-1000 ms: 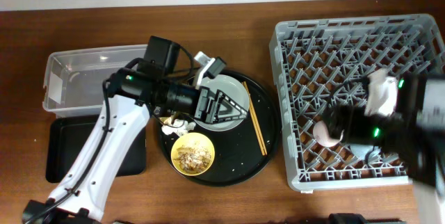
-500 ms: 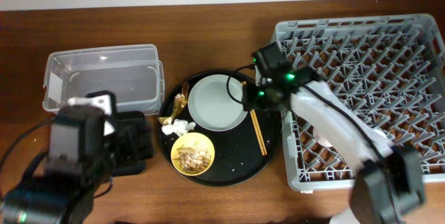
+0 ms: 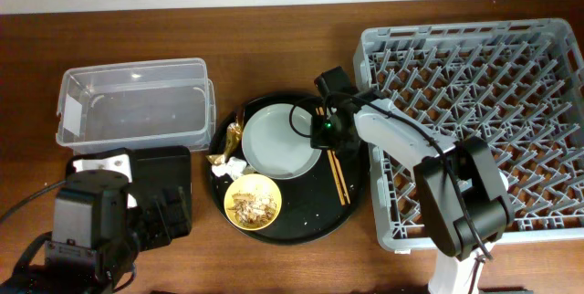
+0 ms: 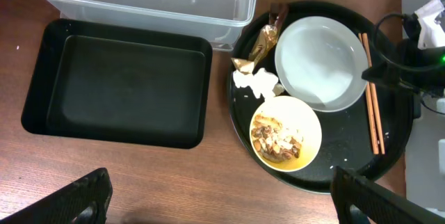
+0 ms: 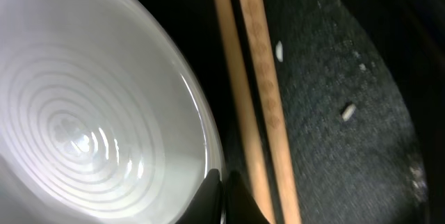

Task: Sort waste into correct bins and load items into the dishwasher rack
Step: 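Retract the left arm to rest and move the right gripper to the white plate, then grip the white plate's rim with the right gripper and lift it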

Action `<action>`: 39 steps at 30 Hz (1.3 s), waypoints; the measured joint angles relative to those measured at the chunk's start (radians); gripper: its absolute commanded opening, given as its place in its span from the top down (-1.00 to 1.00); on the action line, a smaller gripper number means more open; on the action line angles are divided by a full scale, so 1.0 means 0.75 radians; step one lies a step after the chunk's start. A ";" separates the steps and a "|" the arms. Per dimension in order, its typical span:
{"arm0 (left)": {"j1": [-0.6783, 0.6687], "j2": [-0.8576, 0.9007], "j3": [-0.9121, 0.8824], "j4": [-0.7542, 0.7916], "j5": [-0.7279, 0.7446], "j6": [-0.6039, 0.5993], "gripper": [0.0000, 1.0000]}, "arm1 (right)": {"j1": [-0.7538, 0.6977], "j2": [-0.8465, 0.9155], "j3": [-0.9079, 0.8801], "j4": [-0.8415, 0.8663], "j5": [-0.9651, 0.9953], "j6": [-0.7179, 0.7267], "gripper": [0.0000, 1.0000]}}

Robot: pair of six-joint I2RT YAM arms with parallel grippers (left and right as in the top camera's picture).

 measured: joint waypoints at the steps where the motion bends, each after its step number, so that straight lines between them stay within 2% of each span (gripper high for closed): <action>1: 0.000 0.000 0.000 -0.001 0.001 0.000 -1.00 | -0.003 -0.011 0.000 -0.035 0.015 -0.001 0.92; 6: 0.000 0.000 0.000 -0.002 0.000 0.000 -0.99 | -0.037 -0.282 -0.001 -0.152 0.121 -0.023 0.92; 9: 0.000 0.000 0.000 -0.003 0.000 0.000 -0.99 | -0.039 -0.566 -0.001 -0.211 0.253 -0.067 0.92; 13: 0.000 0.000 0.000 -0.003 0.000 0.000 -0.99 | -0.039 -0.792 -0.001 -0.229 0.364 -0.126 0.92; 14: 0.000 0.000 0.000 -0.003 0.000 0.000 -0.99 | -0.039 -0.806 0.000 -0.247 0.345 -0.143 0.46; 15: 0.000 0.000 0.000 -0.003 0.000 0.000 -0.99 | -0.039 -0.799 0.000 -0.266 0.325 -0.154 0.18; 18: 0.000 0.000 0.000 -0.002 0.000 0.000 -1.00 | -0.038 -0.629 0.004 -0.332 0.243 -0.124 -0.14; 19: 0.000 0.000 0.000 -0.001 0.000 0.000 -0.99 | -0.031 -0.534 0.003 -0.335 0.224 -0.094 -0.15; 21: 0.000 0.000 0.000 -0.002 0.000 0.000 -1.00 | -0.017 -0.310 0.002 -0.322 0.219 -0.003 -0.11; 23: 0.000 0.000 0.000 -0.004 0.000 0.000 -0.99 | -0.015 -0.208 -0.002 -0.257 0.226 0.045 0.01; 26: 0.000 0.000 0.000 -0.003 0.000 0.000 -0.99 | -0.015 -0.149 -0.002 -0.221 0.257 0.078 0.23; 29: 0.000 0.000 0.000 -0.003 0.000 0.000 -1.00 | -0.015 -0.096 -0.002 -0.221 0.279 0.088 0.24; 30: 0.000 0.000 0.000 -0.003 0.000 0.000 -0.99 | -0.015 -0.073 -0.002 -0.221 0.282 0.091 0.30; 32: 0.000 0.000 0.000 -0.003 0.000 0.000 -1.00 | -0.015 -0.018 -0.002 -0.221 0.285 0.102 0.85; 33: 0.000 0.000 0.000 -0.003 0.000 0.000 -0.99 | -0.015 -0.008 -0.002 -0.221 0.289 0.106 0.91; 39: 0.000 0.000 0.000 -0.003 0.000 0.000 -1.00 | -0.014 -0.019 0.011 -0.223 0.299 0.111 0.91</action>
